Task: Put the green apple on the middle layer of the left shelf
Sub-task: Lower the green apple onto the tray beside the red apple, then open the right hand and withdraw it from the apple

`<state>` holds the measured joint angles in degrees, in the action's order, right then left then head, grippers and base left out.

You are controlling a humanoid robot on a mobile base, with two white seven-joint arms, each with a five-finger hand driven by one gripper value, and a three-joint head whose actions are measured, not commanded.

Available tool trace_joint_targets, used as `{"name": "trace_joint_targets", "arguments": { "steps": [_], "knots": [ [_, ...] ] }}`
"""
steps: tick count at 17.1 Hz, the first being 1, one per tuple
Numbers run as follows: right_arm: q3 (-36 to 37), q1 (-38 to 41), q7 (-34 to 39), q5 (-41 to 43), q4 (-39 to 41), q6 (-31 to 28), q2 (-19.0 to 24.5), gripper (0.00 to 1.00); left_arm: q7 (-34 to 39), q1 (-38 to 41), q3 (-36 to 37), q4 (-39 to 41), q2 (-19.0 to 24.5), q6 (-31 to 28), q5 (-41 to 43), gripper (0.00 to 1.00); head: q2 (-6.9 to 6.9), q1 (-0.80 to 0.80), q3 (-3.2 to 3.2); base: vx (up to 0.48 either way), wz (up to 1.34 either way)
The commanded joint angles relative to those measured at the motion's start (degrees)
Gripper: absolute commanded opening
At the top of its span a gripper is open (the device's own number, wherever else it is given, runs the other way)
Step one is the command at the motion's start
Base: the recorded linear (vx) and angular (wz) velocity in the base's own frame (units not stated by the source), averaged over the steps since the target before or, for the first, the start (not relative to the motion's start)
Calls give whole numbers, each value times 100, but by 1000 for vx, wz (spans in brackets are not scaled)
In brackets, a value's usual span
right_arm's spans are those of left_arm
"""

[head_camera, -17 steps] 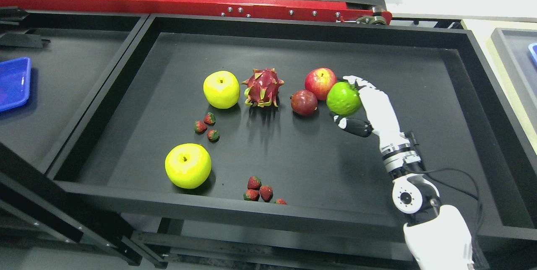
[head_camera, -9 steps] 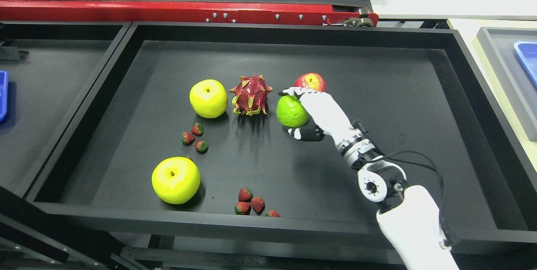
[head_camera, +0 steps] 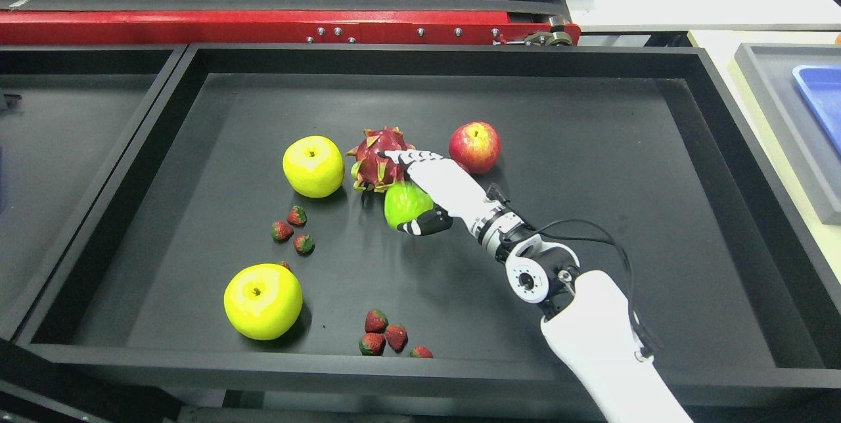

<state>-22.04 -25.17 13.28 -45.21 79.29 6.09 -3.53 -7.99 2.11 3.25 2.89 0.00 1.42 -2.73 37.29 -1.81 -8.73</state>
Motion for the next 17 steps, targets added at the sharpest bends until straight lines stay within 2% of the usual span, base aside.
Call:
{"name": "trace_joint_targets", "arguments": {
  "steps": [1, 3, 4, 7, 10, 13, 17],
  "knots": [
    [645, 196, -10, 934, -564, -47, 253, 100, -1, 0, 0, 1, 100, -1, 0, 100, 0, 0, 0, 38, -1],
    [1375, 495, -62, 1469, -502, 32, 253, 100, 8, 0, 0, 1, 100, 8, 0, 100, 0, 0, 0, 37, -13],
    [1900, 739, -62, 2054, -406, 137, 253, 100, -1, 0, 0, 1, 100, -1, 0, 100, 0, 0, 0, 35, -25],
    [2772, 1154, -89, 3601, -256, 278, 253, 100, 8, 0, 0, -7, 100, -1, 0, 100, 0, 0, 0, 25, -17],
    [3100, 1654, -89, 4747, -2, 322, 253, 100, -1, 0, 0, 1, 100, -1, 0, 100, 0, 0, 0, 23, -4],
    [3074, 2103, -141, 5039, 367, 533, 253, 100, -1, 0, 0, 1, 100, 8, -8, 100, 0, 0, 0, 20, -7],
    [3083, 2139, -177, 5066, 535, 534, 253, 100, -1, 0, 0, 1, 100, -1, 0, 100, 0, 0, 0, 15, -2]
  ]
}}
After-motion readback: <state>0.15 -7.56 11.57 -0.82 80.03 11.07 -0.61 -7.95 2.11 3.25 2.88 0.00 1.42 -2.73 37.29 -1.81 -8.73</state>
